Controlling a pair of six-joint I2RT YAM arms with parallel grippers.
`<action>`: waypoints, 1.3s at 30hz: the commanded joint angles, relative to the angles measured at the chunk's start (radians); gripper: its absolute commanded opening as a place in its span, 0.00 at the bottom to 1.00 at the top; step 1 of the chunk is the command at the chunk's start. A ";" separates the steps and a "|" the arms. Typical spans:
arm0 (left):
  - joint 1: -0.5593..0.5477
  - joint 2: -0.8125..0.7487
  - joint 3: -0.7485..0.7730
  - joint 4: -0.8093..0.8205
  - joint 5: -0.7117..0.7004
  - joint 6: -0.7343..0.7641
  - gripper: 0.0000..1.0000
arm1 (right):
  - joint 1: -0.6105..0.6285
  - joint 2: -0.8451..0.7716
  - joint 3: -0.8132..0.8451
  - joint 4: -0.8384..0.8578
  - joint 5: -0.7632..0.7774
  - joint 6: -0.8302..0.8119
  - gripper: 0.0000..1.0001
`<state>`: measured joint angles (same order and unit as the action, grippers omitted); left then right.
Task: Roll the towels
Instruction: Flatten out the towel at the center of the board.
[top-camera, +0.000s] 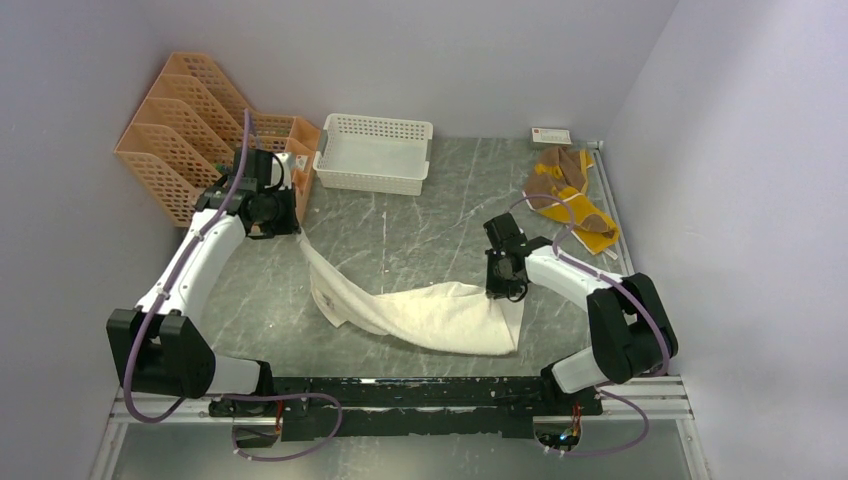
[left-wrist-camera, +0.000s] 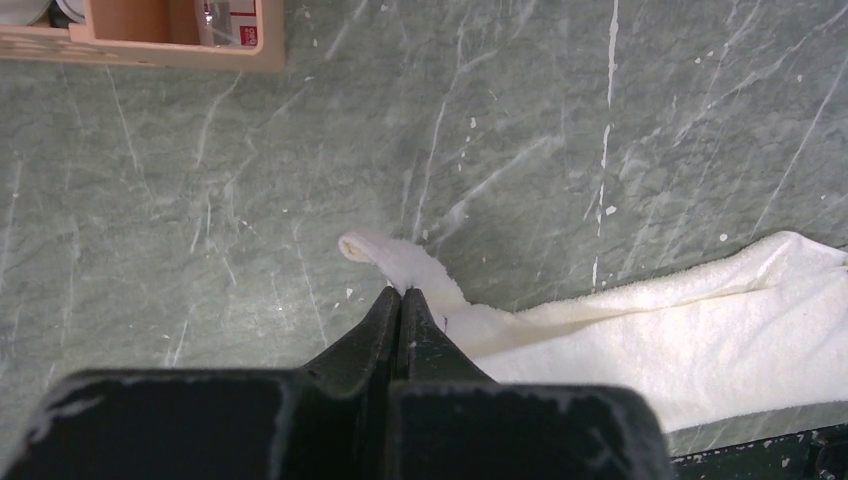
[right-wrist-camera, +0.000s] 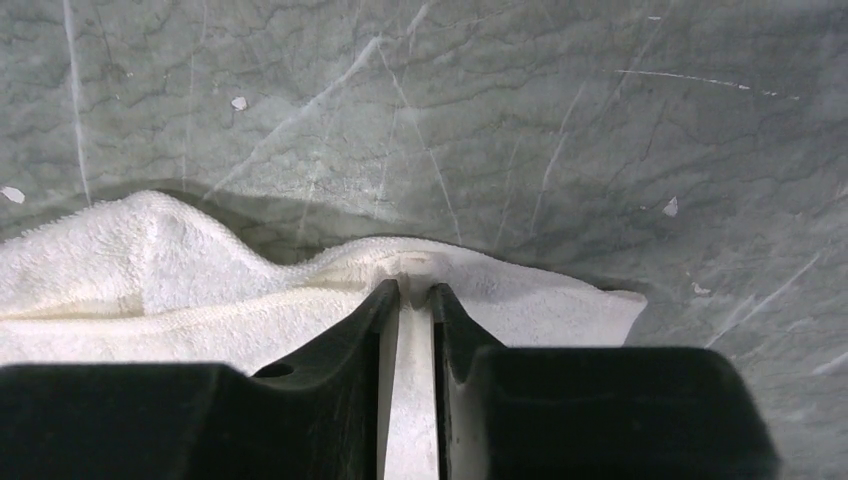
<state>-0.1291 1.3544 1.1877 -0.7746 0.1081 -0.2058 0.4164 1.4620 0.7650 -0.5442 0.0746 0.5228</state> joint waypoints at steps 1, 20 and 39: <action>-0.003 0.013 0.040 0.004 -0.014 0.015 0.07 | 0.002 -0.024 0.034 -0.002 0.036 0.003 0.13; -0.003 0.196 0.580 -0.088 -0.074 0.070 0.07 | -0.021 -0.092 0.673 -0.090 0.307 -0.193 0.00; -0.003 -0.555 0.115 -0.023 0.021 -0.206 0.07 | -0.022 -0.755 0.500 -0.005 -0.055 -0.238 0.00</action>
<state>-0.1291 0.9665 1.4319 -0.8181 0.0723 -0.2844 0.3992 0.8089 1.3304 -0.5705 0.2462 0.2939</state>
